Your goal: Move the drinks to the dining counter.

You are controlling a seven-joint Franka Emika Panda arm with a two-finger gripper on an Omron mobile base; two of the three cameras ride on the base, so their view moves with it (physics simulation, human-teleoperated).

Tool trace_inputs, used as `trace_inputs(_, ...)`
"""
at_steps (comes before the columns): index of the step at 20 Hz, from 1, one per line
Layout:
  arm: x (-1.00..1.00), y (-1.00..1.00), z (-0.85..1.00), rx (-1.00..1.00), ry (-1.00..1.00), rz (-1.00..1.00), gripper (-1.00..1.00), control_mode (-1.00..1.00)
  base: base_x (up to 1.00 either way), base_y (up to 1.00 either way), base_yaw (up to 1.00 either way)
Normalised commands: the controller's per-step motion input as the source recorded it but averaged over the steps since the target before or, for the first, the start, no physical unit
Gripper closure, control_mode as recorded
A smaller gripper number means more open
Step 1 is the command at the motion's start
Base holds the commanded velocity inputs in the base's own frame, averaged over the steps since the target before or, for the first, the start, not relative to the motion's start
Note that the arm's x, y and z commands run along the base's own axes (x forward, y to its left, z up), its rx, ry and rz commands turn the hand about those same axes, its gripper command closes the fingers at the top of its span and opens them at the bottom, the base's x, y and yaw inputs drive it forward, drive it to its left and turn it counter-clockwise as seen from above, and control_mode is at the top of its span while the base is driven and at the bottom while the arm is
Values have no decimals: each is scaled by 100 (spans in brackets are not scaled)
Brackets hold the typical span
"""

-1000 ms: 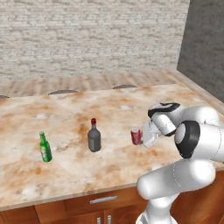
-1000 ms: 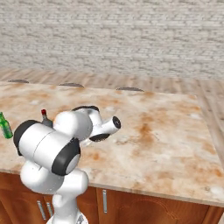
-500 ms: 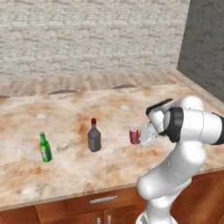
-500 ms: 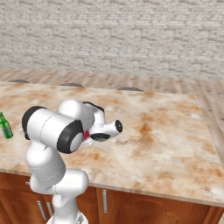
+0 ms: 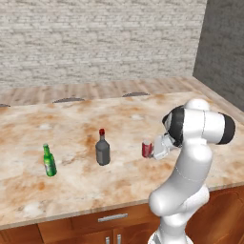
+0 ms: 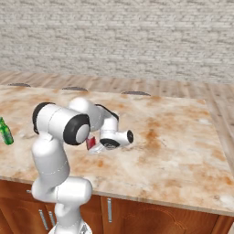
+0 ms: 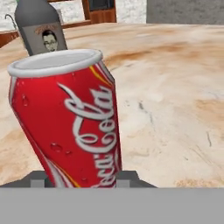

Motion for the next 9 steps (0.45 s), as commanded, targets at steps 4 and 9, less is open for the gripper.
trace_inputs(4, 5, -6, -13, 4, 0, 0, 100, -100, 0, 0, 0)
trace_inputs(9, 0, 0, 0, 0, 0, 0, -100, -100, 0, 0, 0)
